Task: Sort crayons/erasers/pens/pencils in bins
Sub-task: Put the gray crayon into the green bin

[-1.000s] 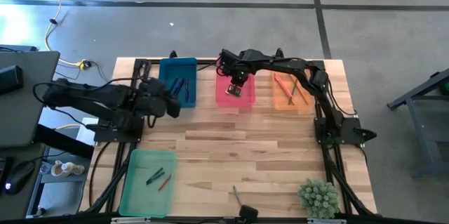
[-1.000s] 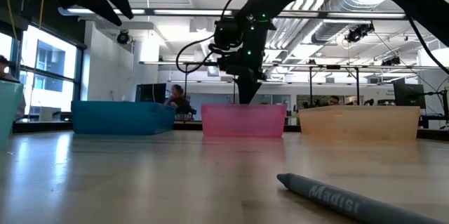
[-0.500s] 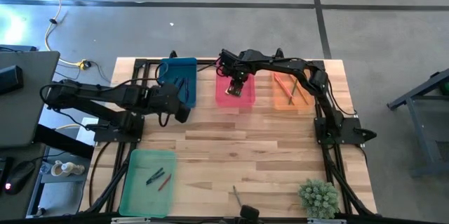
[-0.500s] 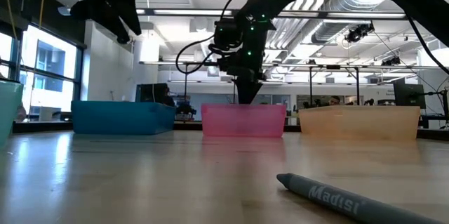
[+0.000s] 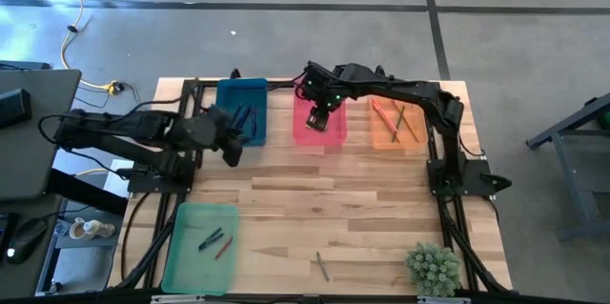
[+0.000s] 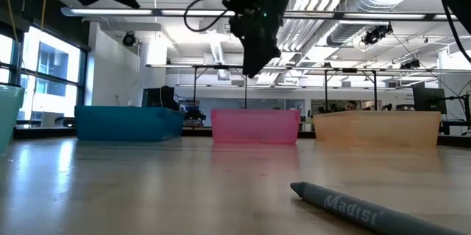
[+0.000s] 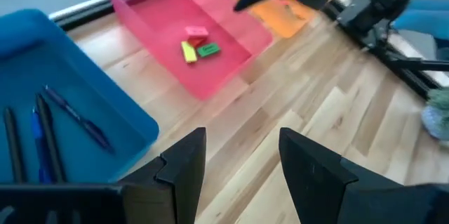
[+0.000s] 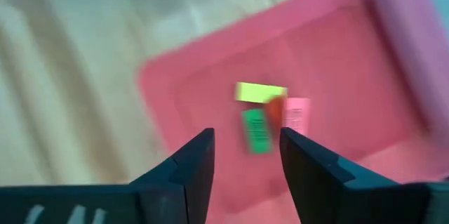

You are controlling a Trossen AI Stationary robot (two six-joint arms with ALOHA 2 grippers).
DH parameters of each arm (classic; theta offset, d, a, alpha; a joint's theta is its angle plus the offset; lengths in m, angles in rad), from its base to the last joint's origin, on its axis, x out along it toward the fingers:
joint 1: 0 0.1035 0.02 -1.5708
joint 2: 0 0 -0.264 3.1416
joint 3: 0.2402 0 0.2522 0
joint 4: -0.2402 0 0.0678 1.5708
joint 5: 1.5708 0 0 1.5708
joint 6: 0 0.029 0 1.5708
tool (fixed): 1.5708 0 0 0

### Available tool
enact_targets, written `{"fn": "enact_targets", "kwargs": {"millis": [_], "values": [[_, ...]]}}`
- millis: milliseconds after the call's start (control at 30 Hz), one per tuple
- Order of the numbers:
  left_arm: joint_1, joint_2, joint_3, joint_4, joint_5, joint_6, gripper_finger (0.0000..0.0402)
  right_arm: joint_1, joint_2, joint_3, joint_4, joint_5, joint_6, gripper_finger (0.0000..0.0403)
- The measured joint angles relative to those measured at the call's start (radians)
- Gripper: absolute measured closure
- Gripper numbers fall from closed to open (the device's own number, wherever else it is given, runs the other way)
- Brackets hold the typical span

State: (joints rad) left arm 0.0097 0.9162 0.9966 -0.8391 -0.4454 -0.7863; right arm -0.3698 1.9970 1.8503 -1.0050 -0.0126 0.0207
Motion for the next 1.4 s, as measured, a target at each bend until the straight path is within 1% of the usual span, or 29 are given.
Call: {"fn": "enact_targets", "kwargs": {"millis": [67,267,467,733,967,1200,1300,1400], "values": [[0.000,-0.026,0.000,0.000,0.000,0.030,0.0232,0.025,-0.015,0.000,-0.005,-0.027,0.084,0.0253],[0.011,-0.090,0.000,-0.019,0.007,0.155,0.0232,0.138,-0.030,0.000,-0.063,-0.034,0.354,0.0253],[0.042,-0.137,0.000,-0.116,0.049,0.200,0.0232,0.274,-0.030,0.000,-0.078,-0.034,0.619,0.0253],[0.084,-0.147,0.000,-0.237,0.084,0.304,0.0232,0.458,-0.030,0.000,-0.074,-0.034,1.002,0.0253],[0.108,-0.146,0.000,-0.242,0.103,0.385,0.0232,0.605,-0.030,0.000,-0.051,-0.033,1.294,0.0254],[0.132,-0.141,0.000,-0.242,0.103,0.418,0.0232,0.727,-0.030,0.000,0.089,0.000,1.497,0.0254],[0.135,-0.140,0.000,-0.241,0.103,0.423,0.0232,0.765,-0.030,0.000,0.114,0.035,1.545,0.0254],[0.135,-0.140,0.000,-0.229,0.103,0.422,0.0232,0.795,-0.030,0.000,0.135,0.039,1.571,0.0254]]}}
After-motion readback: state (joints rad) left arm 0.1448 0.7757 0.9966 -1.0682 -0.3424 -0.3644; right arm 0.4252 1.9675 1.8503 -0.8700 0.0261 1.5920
